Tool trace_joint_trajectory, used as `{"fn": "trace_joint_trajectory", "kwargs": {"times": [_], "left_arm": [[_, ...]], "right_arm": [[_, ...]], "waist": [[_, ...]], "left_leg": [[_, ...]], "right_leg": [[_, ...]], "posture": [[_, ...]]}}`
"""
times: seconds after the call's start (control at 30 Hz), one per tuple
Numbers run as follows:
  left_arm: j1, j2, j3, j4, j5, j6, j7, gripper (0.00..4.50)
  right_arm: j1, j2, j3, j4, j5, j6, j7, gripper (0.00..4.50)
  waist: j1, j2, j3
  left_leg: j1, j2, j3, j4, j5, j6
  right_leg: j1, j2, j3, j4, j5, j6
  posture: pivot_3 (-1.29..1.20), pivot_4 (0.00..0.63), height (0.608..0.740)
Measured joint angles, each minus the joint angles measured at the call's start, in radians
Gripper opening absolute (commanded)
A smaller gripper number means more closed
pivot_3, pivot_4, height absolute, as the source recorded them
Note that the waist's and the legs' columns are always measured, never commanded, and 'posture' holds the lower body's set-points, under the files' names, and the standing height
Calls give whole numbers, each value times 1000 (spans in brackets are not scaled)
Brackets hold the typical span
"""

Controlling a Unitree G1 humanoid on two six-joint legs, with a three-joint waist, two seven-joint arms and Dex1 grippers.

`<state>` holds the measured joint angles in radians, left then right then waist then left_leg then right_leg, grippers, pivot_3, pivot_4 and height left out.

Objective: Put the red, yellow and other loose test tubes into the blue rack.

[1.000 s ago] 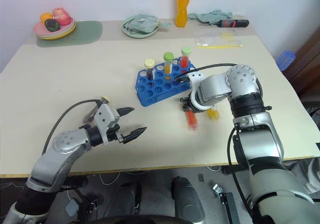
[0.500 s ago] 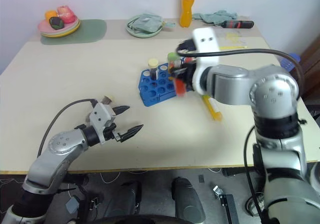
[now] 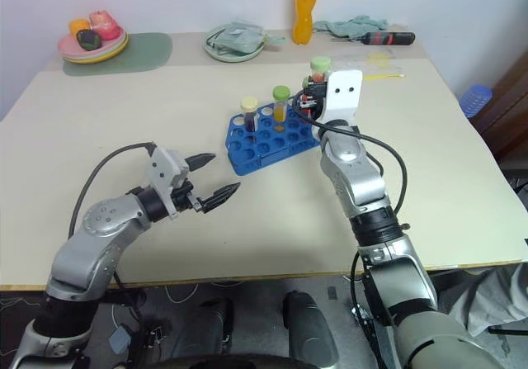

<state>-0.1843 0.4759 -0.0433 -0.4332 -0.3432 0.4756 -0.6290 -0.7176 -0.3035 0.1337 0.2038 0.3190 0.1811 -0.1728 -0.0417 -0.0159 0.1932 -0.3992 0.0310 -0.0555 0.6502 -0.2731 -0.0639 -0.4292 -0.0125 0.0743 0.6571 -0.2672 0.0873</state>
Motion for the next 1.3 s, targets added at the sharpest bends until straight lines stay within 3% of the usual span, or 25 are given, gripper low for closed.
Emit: {"fn": "trace_joint_trajectory", "kwargs": {"times": [0.73, 1.2, 1.3], "left_arm": [[0, 16, 0, -22, -19, 18, 0, 4500], [-8, 18, -1, -22, -32, 19, 0, 4500], [-8, 18, -1, -22, -33, 20, 1, 4500]], "right_arm": [[4, 132, -150, 110, -159, -9, 65, 782], [-5, 196, -196, 249, -197, -187, 103, 782], [4, 204, -206, 256, -194, -212, 129, 2228]], "waist": [[-3, 0, 0], [-10, 0, 0], [-13, 0, 0]], "left_leg": [[3, 0, 0, 0, 0, 0], [7, 0, 2, 0, 0, 0], [7, 0, 2, 0, 0, 0]], "right_leg": [[1, 1, 1, 3, 0, 0], [2, 1, 3, 5, 0, 0], [2, 1, 3, 6, 0, 0]], "posture": [[0, 150, 740], [0, 150, 740], [0, 150, 740]]}}
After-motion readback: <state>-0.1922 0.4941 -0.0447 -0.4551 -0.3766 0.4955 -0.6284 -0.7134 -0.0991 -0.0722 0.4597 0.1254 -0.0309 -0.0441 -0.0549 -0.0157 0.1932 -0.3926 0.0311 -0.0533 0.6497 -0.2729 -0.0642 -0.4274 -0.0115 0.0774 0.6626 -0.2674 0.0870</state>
